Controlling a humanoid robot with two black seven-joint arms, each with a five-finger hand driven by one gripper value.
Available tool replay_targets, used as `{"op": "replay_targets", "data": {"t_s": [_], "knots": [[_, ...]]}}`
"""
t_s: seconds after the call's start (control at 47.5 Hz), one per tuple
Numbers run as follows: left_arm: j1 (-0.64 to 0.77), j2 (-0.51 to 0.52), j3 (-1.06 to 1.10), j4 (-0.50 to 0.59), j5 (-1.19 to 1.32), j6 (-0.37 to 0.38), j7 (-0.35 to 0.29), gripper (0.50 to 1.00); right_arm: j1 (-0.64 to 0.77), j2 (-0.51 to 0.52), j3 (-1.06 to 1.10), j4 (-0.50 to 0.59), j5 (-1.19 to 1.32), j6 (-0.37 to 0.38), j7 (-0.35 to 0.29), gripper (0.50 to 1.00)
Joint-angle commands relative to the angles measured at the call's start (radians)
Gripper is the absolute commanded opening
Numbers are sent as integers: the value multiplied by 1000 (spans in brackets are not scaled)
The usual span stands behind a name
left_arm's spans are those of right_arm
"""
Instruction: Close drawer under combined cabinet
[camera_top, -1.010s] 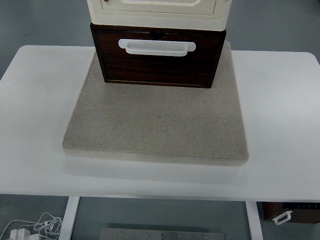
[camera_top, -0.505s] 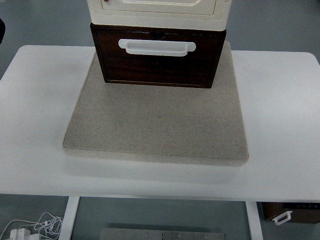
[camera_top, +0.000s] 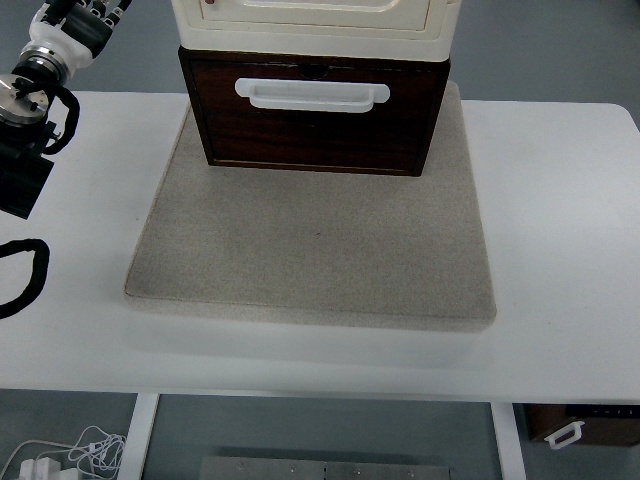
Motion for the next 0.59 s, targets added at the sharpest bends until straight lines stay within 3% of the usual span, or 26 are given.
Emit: {"op": "replay_targets", "data": {"t_s": [0.0,0.568], "knots": [[0,-15,1,-1,-13,-1,-2,994,1,0,1,-1,-2,1,-2,952],[36,-41,1,-1,-59,-17,-8,994,-1,0,5,1,0,1,-9,952]]}}
